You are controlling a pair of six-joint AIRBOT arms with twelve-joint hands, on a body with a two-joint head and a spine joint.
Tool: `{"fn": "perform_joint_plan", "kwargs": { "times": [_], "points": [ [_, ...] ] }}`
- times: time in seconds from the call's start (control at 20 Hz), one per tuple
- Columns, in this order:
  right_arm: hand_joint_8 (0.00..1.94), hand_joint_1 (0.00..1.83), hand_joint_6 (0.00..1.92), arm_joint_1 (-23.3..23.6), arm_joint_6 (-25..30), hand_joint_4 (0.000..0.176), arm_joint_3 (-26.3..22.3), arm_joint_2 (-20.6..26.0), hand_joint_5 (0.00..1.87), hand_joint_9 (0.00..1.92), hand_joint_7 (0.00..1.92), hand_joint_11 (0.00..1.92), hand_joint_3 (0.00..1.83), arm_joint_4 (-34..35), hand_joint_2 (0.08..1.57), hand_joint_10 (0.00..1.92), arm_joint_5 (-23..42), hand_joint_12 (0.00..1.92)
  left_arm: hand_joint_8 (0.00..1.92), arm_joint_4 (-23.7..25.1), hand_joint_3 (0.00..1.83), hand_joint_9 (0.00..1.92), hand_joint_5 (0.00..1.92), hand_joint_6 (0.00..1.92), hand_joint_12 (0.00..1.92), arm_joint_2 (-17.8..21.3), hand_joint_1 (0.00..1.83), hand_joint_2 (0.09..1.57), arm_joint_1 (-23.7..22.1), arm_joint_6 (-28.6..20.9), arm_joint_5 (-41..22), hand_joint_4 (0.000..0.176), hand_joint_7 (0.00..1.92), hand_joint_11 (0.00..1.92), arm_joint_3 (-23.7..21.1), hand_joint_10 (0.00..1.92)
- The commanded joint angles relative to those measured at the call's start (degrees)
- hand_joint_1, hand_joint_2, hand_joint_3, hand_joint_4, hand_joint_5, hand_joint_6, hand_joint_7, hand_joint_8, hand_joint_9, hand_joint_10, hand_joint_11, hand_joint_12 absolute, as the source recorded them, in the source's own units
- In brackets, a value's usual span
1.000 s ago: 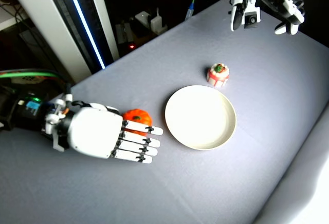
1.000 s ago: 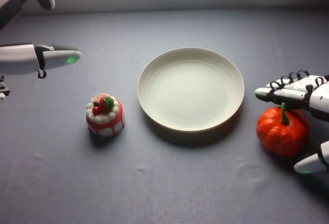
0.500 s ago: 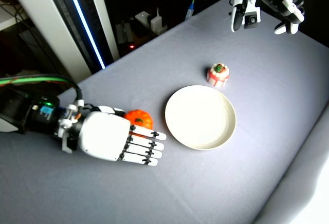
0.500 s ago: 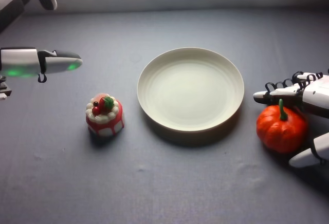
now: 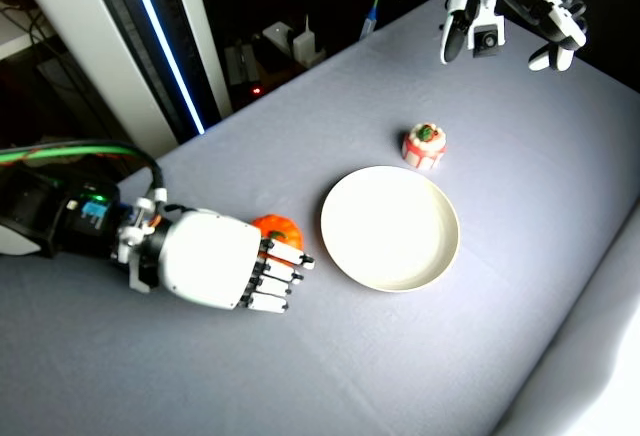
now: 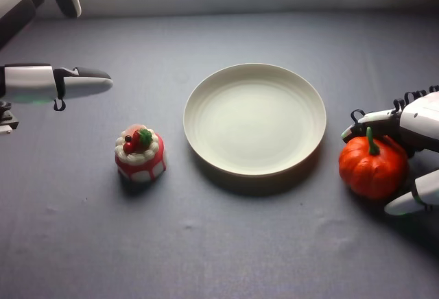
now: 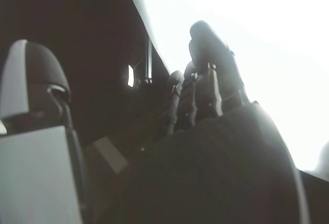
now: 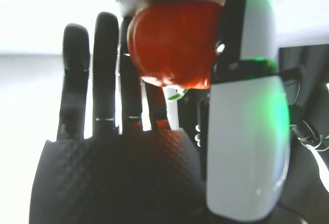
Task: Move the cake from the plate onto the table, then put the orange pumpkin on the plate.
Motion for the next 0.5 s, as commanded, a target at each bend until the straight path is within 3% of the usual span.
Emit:
{"fn": "perform_joint_plan", "kwargs": {
  "times": [0.0, 0.05, 0.1, 0.15, 0.2, 0.25, 0.3, 0.45],
  "points": [
    [1.32, 1.20, 1.25, 0.4, 0.1, 0.000, -0.3, 0.5, 0.74, 0.80, 0.89, 0.75, 0.00, 0.3, 1.21, 1.45, 3.9, 1.66, 0.00, -2.2, 0.00, 0.00, 0.05, 0.00, 1.81, 0.0, 1.15, 0.96, -0.6, -0.2, -6.6, 0.018, 0.00, 0.09, 0.4, 0.53],
    [1.27, 1.21, 1.21, 0.4, 0.1, 0.000, -0.5, 0.8, 0.78, 0.84, 0.91, 0.79, 0.00, 0.3, 1.19, 1.37, 4.2, 1.58, 0.00, -2.2, 0.00, 0.00, 0.04, 0.00, 1.79, 0.0, 1.13, 0.96, -0.6, -0.2, -6.5, 0.000, 0.00, 0.08, 0.5, 0.52],
    [1.27, 1.22, 1.17, 0.9, 0.1, 0.000, -0.8, 1.3, 0.79, 0.86, 0.92, 0.83, 0.00, 0.3, 1.18, 1.38, 4.4, 1.58, 0.00, -2.2, 0.00, 0.00, 0.02, 0.00, 1.87, 0.0, 1.14, 0.96, -0.6, -0.2, -6.5, 0.000, 0.00, 0.02, 0.5, 0.50],
    [1.22, 1.22, 1.15, 1.3, 0.1, 0.000, -1.0, 1.7, 0.81, 0.88, 0.95, 0.85, 0.00, 0.0, 1.17, 1.36, 4.5, 1.60, 0.00, -2.2, 0.00, 0.00, 0.02, 0.00, 1.90, -0.1, 1.15, 0.97, -0.6, -0.2, -6.5, 0.021, 0.00, 0.00, 0.5, 0.49],
    [1.33, 1.23, 1.07, 2.1, 0.1, 0.000, -1.4, 2.3, 0.83, 0.83, 0.92, 0.80, 0.00, -0.5, 1.17, 1.52, 4.5, 1.73, 0.00, -2.2, 0.00, 0.00, 0.02, 0.00, 1.89, -0.1, 1.12, 0.98, -0.6, -0.2, -6.4, 0.042, 0.00, 0.00, 0.5, 0.57],
    [1.33, 1.23, 1.07, 2.9, 0.1, 0.000, -1.8, 3.1, 0.83, 0.83, 0.92, 0.80, 0.00, -1.2, 1.17, 1.52, 4.5, 1.73, 0.00, -2.2, 0.00, 0.00, 0.02, 0.00, 1.89, -0.2, 1.12, 0.98, -0.6, -0.2, -6.4, 0.042, 0.00, 0.00, 0.5, 0.57],
    [1.34, 1.24, 1.03, 4.1, 0.1, 0.000, -2.4, 4.0, 0.85, 0.80, 0.91, 0.77, 0.00, -2.2, 1.17, 1.58, 4.5, 1.80, 0.00, -2.2, 0.00, 0.00, 0.00, 0.00, 1.84, -0.2, 1.14, 0.98, -0.6, -0.2, -6.4, 0.018, 0.00, 0.07, 0.5, 0.65],
    [1.25, 1.24, 1.02, 7.5, 0.1, 0.000, -3.9, 6.1, 0.87, 0.84, 0.96, 0.81, 0.00, -5.0, 1.15, 1.50, 4.7, 1.77, 0.00, -2.2, 0.00, 0.00, 0.00, 0.00, 1.83, -0.4, 1.07, 0.95, -0.4, -0.2, -6.3, 0.033, 0.00, 0.02, 0.8, 0.66]
  ]
}}
